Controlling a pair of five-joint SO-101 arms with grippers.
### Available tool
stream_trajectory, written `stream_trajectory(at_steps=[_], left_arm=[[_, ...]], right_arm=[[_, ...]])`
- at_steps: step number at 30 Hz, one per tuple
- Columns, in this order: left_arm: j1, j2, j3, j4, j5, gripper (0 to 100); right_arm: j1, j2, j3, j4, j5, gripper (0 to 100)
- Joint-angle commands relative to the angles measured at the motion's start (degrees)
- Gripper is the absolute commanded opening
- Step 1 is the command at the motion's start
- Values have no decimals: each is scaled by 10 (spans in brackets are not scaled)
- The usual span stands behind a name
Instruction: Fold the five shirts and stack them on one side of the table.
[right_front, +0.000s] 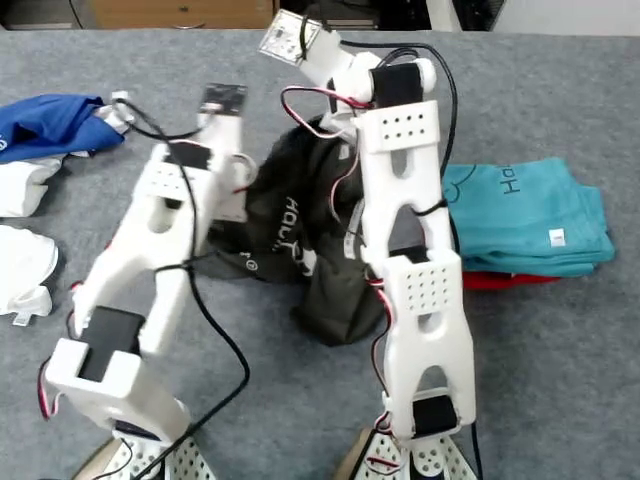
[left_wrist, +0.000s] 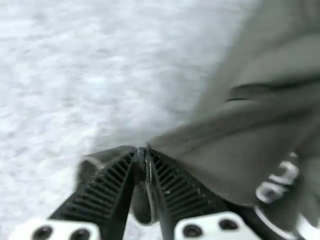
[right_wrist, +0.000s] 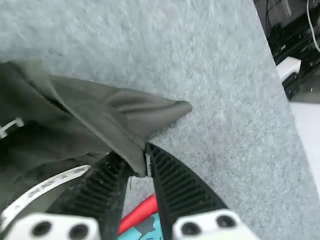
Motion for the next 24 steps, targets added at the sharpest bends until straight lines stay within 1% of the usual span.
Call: stream_trajectory(at_steps=[1, 4, 9, 11, 13, 17, 19, 21, 24], left_arm=[[-54, -5, -17, 4, 4, 18], [-90, -7, -23, 24, 3, 19], [-146, -8, -18, 27, 3, 19], [-168, -7, -18, 27, 3, 19], [-187, -6, -17, 28, 2, 19], [-220, -7, 4, 33, 1, 19], [-236, -7, 19, 34, 0, 19], [-253, -7, 35, 34, -18, 19], [-283, -9, 60, 32, -41, 19]], right_arm=[[-26, -27, -33, 19, 1, 5], [-40, -28, -5, 19, 4, 5], [-91, -28, 53, 19, 2, 6], [-116, -28, 82, 19, 2, 33], [-143, -28, 113, 19, 2, 94], [-172, -29, 139, 19, 1, 271], [-170, -29, 138, 19, -10, 356], [-161, -41, 129, 19, -14, 424], [-129, -71, 124, 19, -15, 486]])
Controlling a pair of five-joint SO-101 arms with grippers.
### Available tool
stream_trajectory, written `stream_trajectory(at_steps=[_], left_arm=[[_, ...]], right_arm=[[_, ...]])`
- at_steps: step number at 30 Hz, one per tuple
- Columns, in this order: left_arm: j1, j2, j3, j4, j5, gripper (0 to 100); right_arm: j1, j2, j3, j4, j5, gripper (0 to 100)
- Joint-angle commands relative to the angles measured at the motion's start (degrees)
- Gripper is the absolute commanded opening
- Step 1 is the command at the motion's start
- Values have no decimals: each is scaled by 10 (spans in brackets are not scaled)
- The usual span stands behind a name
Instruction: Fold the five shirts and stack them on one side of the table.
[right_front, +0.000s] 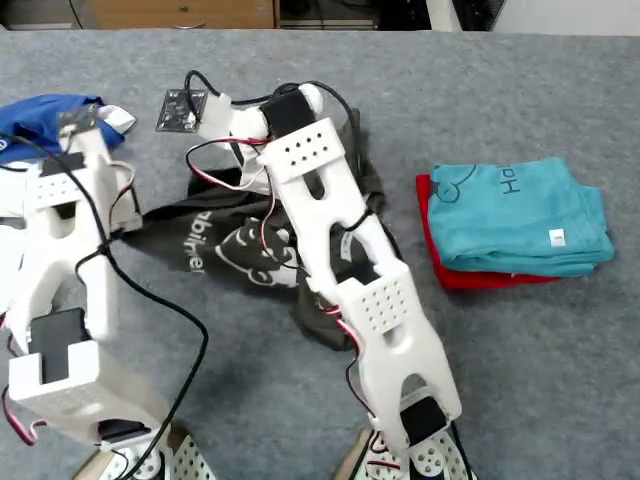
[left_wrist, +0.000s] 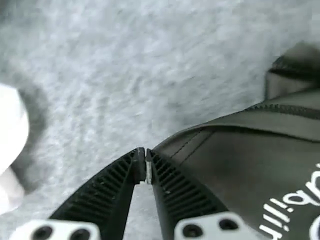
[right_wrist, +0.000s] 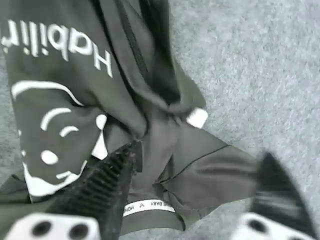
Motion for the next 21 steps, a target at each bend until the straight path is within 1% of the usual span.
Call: stream_trajectory(at_steps=[1, 8, 12, 14, 16, 17, 18, 21], left_arm=[[-40, -9, 13, 1, -25, 19], [-115, -10, 47, 5, -74, 19], [-157, -10, 43, 46, -108, 19], [-167, -11, 25, 66, -111, 19], [-156, -11, -11, 87, -110, 19], [-141, -11, -37, 96, -109, 19], [-120, -10, -64, 105, -106, 19], [-37, -5, -153, 109, -66, 21]], right_arm=[[44, -75, -13, 11, -7, 493], [125, -116, -8, -24, 5, 494], [131, -101, -12, -25, 23, 494], [131, -86, -17, -34, 25, 494], [134, -69, -19, -48, 25, 494], [138, -60, -19, -57, 24, 494], [141, -55, -19, -66, 22, 494], [159, -47, -19, -86, 21, 494]])
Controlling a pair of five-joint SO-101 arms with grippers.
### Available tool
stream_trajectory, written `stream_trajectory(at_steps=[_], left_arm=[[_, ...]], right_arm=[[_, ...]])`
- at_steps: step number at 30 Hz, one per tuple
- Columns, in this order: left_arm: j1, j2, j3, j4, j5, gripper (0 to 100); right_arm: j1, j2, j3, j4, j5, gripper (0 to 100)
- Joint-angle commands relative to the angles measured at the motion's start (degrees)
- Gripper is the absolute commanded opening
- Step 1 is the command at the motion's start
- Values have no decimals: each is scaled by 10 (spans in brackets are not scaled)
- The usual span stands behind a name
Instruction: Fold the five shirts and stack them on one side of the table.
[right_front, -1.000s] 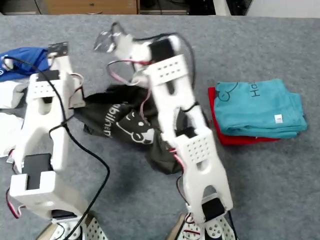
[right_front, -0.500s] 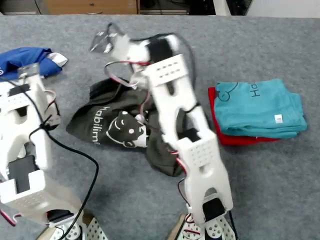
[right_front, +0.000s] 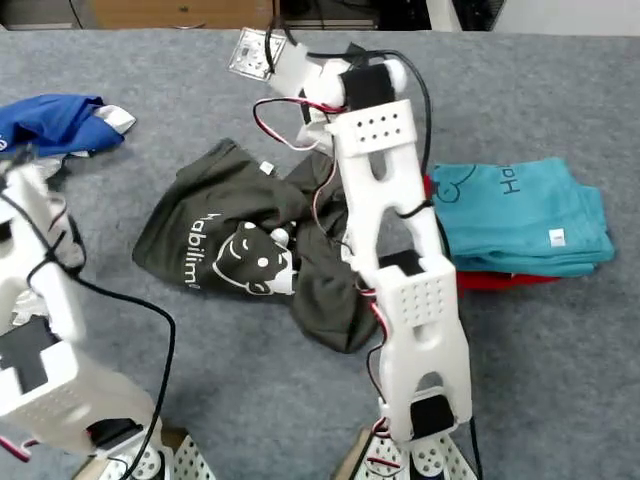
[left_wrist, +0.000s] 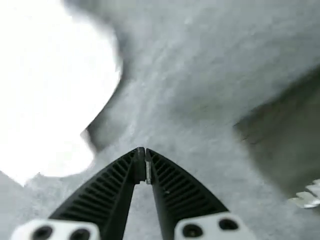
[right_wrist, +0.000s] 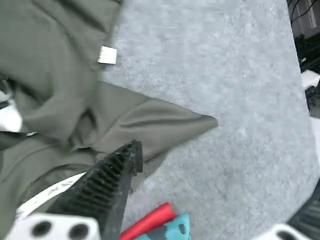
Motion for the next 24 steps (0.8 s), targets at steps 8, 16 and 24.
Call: stream_trajectory(at_steps=[8, 16, 24], left_arm=[[249, 140, -306, -59, 62, 95], [302, 423, -613, -51, 173, 185], [335, 598, -856, -27, 248, 186]], right_arm=[[41, -2, -19, -33, 4, 494], [41, -3, -20, -33, 7, 494], [41, 0, -19, -33, 7, 494]])
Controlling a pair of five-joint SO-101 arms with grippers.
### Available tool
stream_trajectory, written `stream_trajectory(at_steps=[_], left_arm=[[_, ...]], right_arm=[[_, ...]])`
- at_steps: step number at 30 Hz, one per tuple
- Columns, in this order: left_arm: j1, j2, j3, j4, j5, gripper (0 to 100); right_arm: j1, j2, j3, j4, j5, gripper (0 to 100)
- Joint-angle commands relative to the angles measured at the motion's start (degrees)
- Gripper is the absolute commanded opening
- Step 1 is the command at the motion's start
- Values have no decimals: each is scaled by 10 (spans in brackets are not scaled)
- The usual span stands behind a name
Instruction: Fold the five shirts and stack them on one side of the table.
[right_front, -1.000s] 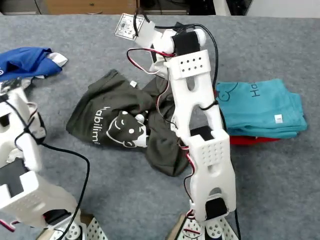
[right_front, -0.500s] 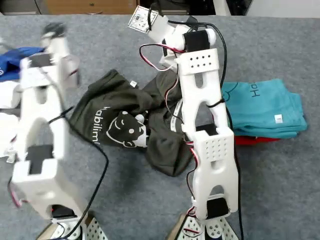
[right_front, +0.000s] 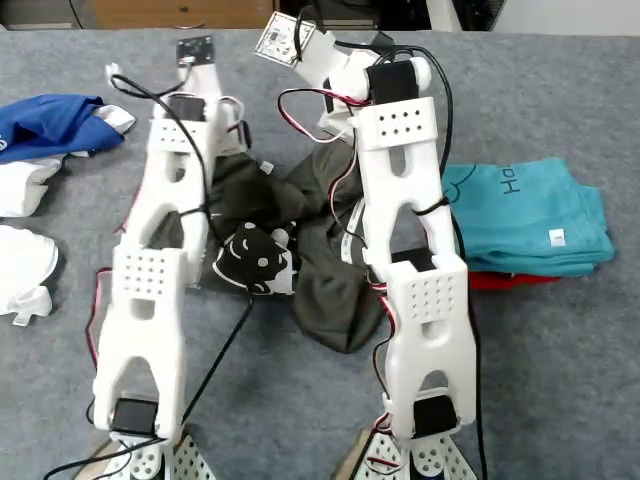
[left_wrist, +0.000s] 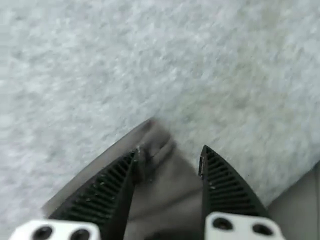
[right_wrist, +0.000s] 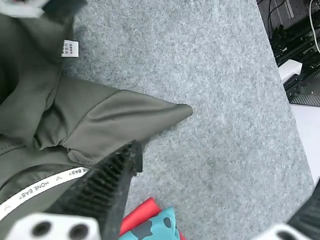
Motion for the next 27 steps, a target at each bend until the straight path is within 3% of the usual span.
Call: stream_trajectory(at_steps=[1, 9, 17, 27], left_arm=[[1, 37, -103, 7, 44, 186], [-25, 81, -126, 28, 98, 171], [-25, 81, -125, 76, 94, 18], [-49, 59, -188, 164, 98, 19]], right_arm=[[9, -2, -19, -7, 7, 494], [8, 0, -17, -7, 8, 494], [7, 0, -16, -7, 8, 494], [7, -3, -18, -7, 7, 494]])
